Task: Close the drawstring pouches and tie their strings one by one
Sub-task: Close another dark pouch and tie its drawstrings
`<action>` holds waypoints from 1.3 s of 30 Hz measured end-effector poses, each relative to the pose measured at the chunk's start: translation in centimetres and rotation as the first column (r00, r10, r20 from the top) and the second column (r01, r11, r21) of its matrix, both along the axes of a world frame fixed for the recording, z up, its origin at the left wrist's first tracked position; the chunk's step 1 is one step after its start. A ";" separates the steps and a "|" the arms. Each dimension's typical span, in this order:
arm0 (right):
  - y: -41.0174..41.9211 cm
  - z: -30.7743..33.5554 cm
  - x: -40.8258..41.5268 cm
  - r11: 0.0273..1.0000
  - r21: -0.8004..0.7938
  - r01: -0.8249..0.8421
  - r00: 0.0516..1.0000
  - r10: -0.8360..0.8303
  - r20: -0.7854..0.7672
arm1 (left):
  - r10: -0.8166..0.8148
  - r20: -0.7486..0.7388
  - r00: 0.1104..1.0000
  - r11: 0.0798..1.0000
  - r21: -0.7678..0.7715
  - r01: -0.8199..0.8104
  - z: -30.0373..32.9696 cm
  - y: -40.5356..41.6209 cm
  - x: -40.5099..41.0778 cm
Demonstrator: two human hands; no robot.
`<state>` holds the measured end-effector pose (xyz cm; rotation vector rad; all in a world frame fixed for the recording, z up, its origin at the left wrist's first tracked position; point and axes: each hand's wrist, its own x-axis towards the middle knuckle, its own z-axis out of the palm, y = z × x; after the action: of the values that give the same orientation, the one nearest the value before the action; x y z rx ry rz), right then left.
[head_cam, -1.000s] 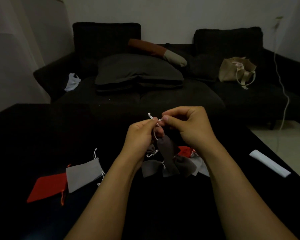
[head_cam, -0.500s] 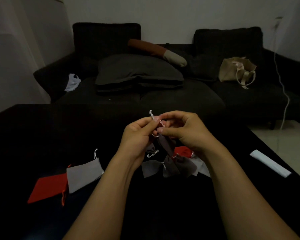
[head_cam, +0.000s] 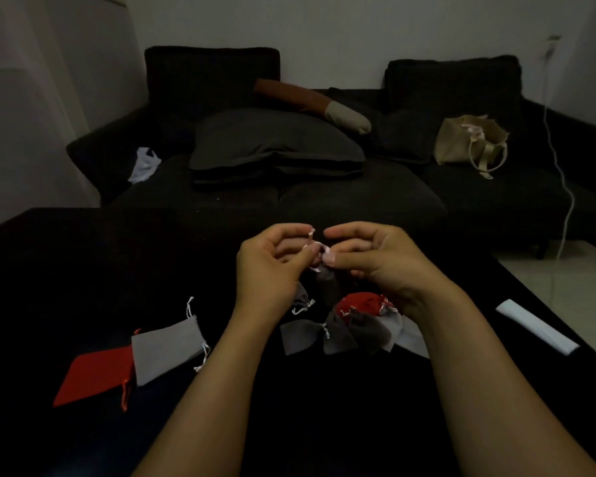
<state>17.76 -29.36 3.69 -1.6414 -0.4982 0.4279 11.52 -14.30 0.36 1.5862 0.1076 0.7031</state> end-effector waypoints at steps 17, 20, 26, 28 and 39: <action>1.4 -0.5 -0.5 0.978 0.191 0.085 0.995 -0.073 -0.070 | -0.102 0.052 0.993 0.871 -0.478 0.115 0.6 -0.6 0.3; 1.6 -0.1 -0.3 0.919 0.359 0.163 0.973 -0.088 -0.215 | -0.159 0.061 0.985 0.688 -0.709 0.155 0.8 0.4 0.5; 1.5 0.5 -0.5 0.725 0.675 0.136 0.930 0.142 -0.339 | -0.407 0.246 0.879 0.411 -0.811 0.417 1.4 0.1 -0.2; 1.6 0.5 -0.5 0.752 0.650 0.112 0.944 0.124 -0.306 | -0.418 0.258 0.871 0.418 -0.797 0.436 1.7 0.0 -0.2; 2.1 0.3 -0.4 0.841 0.513 0.174 0.977 -0.084 -0.195 | -0.231 0.140 0.963 0.712 -0.650 0.266 1.3 0.0 0.3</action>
<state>17.38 -27.30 3.98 -1.0843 -0.3364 0.2874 11.80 -14.32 1.70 0.8613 0.0918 0.4139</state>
